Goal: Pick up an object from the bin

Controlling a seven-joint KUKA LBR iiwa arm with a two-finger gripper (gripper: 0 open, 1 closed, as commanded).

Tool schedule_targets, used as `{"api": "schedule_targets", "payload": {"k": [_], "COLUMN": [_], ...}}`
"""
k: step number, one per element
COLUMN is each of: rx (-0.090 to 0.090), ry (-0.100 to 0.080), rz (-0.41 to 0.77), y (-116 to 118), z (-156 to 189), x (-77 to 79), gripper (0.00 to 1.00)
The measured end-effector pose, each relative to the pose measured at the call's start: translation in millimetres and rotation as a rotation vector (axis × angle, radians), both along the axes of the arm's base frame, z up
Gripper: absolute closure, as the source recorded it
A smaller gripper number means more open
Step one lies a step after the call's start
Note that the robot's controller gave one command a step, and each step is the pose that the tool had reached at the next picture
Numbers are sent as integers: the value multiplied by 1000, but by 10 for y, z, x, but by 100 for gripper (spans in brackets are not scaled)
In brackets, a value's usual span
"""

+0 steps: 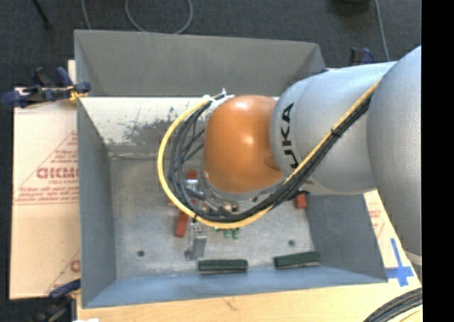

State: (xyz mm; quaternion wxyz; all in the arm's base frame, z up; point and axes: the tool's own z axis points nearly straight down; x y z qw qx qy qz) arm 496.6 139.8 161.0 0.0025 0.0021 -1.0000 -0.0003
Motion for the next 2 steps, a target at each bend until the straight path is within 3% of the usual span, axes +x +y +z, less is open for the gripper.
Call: {"api": "schedule_targets", "payload": {"k": [1, 2], "rx": [0, 5], "ry": [-15, -15], "rz": [90, 93], "y": [-517, 224], "z": [-770, -887], "x": [331, 699], "gripper": [0, 0]}}
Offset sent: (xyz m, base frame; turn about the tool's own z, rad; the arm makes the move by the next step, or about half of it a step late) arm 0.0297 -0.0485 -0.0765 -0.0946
